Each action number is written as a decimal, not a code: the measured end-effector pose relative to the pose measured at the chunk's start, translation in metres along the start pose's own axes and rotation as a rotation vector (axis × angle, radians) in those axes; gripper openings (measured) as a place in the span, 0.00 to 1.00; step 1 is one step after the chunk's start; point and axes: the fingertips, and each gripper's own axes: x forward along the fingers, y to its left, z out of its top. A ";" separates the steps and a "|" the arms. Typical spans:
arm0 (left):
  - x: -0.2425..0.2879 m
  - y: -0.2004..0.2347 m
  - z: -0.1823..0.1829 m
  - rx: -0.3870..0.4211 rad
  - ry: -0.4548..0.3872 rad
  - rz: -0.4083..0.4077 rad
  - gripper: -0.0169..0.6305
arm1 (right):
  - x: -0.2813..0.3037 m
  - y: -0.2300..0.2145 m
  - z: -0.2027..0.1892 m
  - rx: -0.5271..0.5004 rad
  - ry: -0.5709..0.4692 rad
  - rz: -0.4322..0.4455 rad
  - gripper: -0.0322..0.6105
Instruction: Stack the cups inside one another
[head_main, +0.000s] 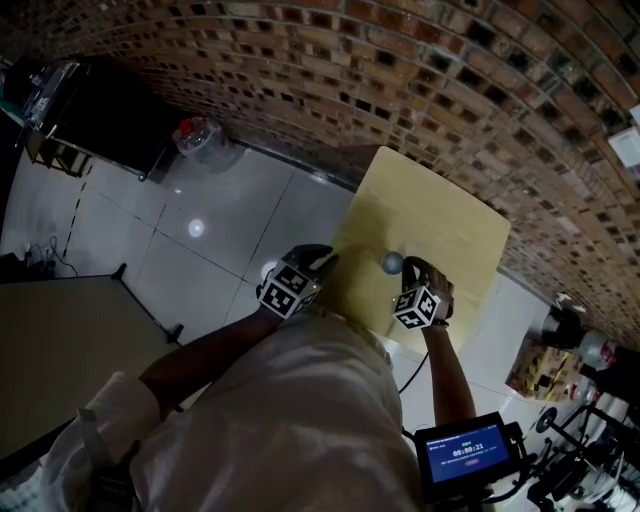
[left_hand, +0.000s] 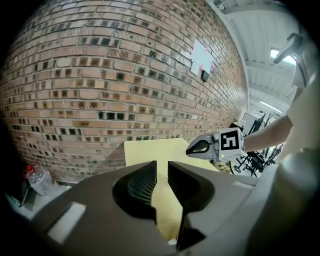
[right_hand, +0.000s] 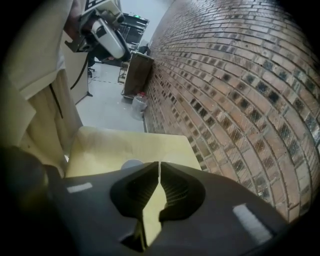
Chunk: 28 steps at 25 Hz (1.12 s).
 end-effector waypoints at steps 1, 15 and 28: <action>0.000 -0.001 0.000 0.003 0.001 -0.003 0.16 | -0.002 0.002 0.001 -0.005 0.000 0.005 0.07; 0.000 0.000 -0.003 -0.001 0.004 -0.003 0.16 | 0.001 0.047 0.005 -0.071 0.002 0.107 0.07; 0.000 0.005 -0.005 -0.019 0.003 0.013 0.16 | 0.019 0.065 -0.013 -0.076 0.057 0.171 0.07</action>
